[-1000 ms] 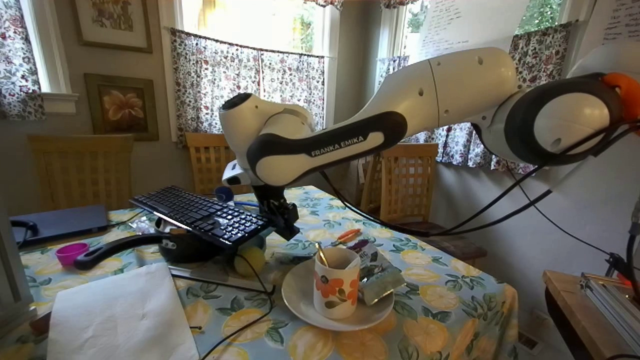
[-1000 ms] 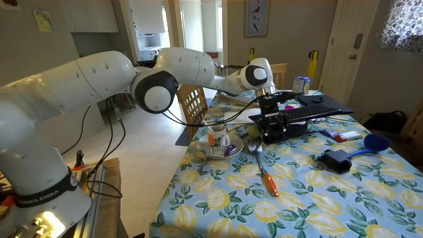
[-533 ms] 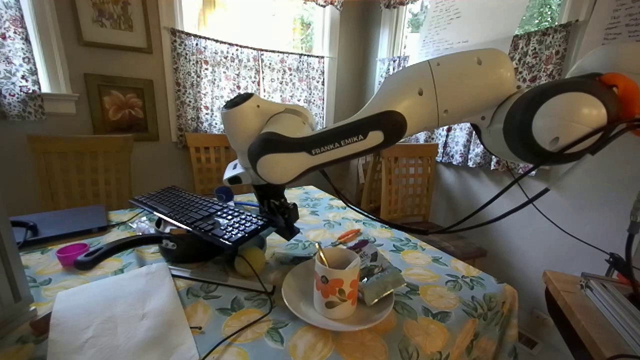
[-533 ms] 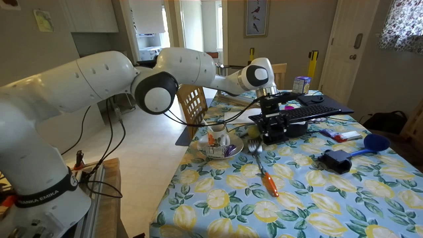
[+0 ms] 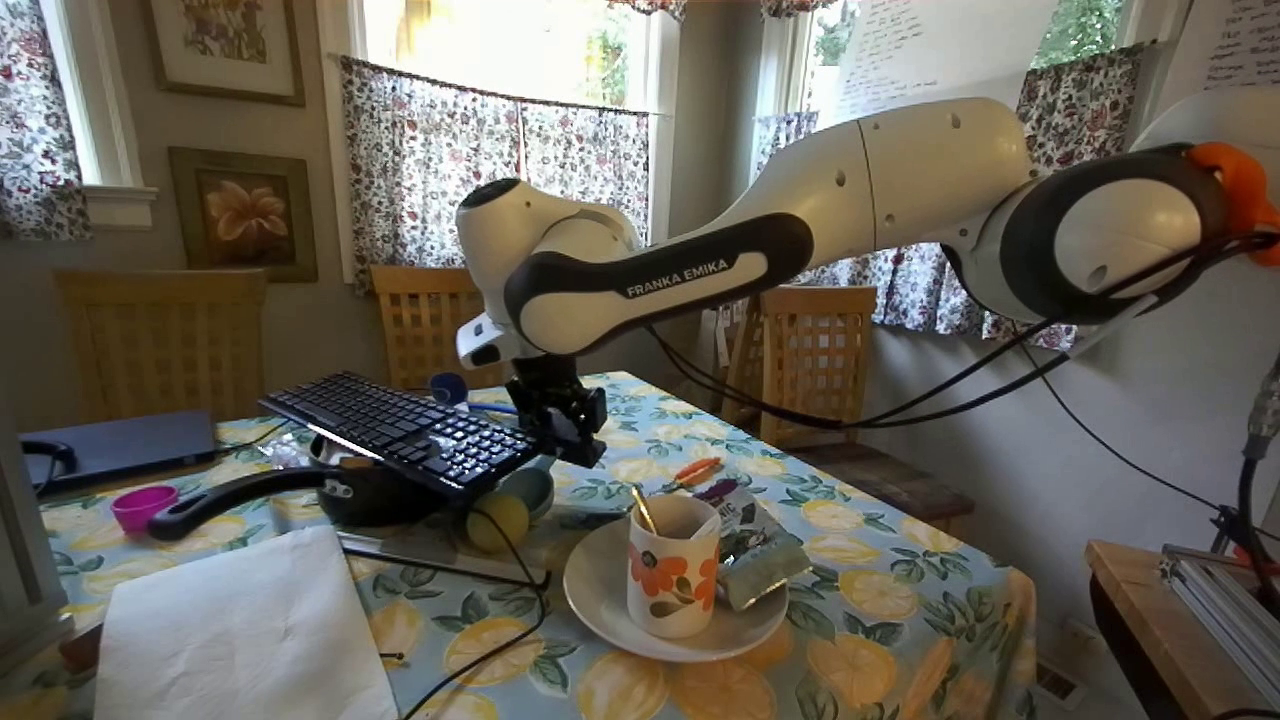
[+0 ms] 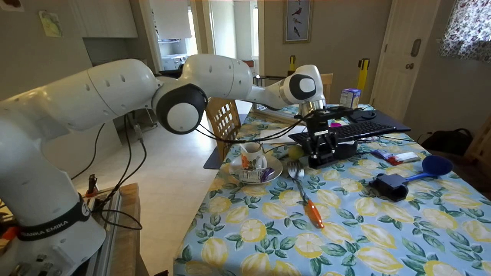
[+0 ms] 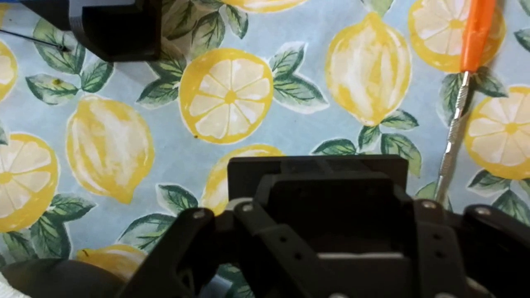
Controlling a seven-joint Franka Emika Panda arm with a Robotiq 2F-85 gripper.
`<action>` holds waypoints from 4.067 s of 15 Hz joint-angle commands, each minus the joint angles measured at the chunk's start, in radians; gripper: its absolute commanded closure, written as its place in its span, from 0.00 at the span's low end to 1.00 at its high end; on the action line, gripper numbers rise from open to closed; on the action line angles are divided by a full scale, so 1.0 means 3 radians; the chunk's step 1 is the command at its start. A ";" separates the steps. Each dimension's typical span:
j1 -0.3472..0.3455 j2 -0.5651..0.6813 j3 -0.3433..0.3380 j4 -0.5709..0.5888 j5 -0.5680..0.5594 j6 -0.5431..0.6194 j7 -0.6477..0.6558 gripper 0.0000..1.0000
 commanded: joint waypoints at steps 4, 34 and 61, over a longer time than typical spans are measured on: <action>0.0094 -0.0011 -0.0026 0.0018 -0.0090 0.0178 -0.0174 0.66; 0.0482 -0.0215 -0.0599 -0.0430 -0.0508 0.0319 0.1010 0.66; 0.0367 -0.1931 -0.0582 -0.3814 -0.2041 0.2406 0.0946 0.66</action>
